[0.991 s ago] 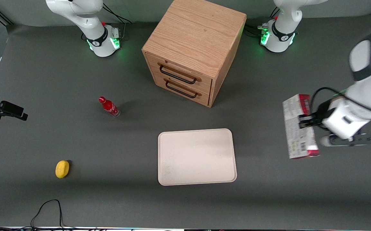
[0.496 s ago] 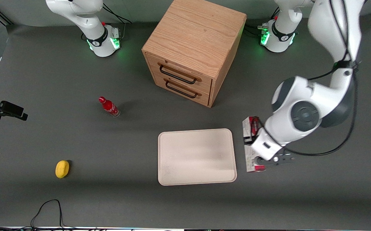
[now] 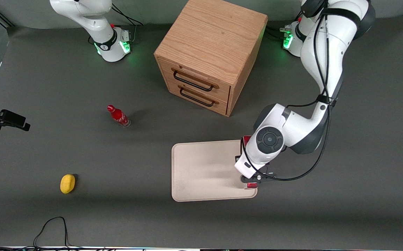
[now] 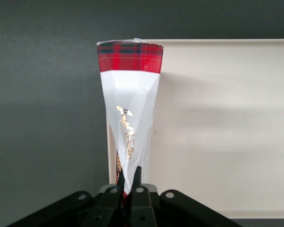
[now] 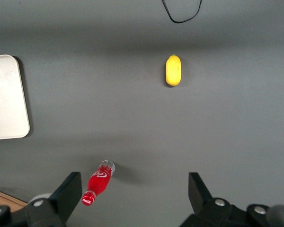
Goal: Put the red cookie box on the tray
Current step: 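Carry the upright cookie box over the white tray's corner, then lower the box onto the tray and open the left gripper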
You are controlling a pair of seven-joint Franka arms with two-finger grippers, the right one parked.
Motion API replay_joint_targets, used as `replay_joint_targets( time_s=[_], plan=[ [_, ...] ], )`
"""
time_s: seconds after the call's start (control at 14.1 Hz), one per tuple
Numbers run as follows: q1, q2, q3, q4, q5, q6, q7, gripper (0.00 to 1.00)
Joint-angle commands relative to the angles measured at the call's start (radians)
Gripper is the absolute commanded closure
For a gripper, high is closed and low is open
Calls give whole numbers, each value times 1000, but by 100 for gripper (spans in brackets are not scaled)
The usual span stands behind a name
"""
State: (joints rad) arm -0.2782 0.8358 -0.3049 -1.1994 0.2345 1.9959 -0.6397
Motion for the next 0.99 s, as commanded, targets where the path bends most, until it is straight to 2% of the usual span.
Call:
replay_joint_targets(
  time_s=[0.0, 0.35, 0.42, 0.5, 0.57, 0.78, 0.92],
  plan=[
    [-61, 35, 68, 43, 35, -2, -35, 100],
    [-65, 58, 72, 40, 28, 46, -93, 100],
    [-65, 58, 73, 40, 28, 46, -94, 91],
    [-65, 57, 73, 40, 32, 46, -92, 63],
    [-65, 57, 75, 38, 48, 47, -86, 1],
    [-64, 40, 75, 38, 55, 49, -77, 0],
    [-61, -16, 102, 35, 42, 32, -61, 0]
  ],
)
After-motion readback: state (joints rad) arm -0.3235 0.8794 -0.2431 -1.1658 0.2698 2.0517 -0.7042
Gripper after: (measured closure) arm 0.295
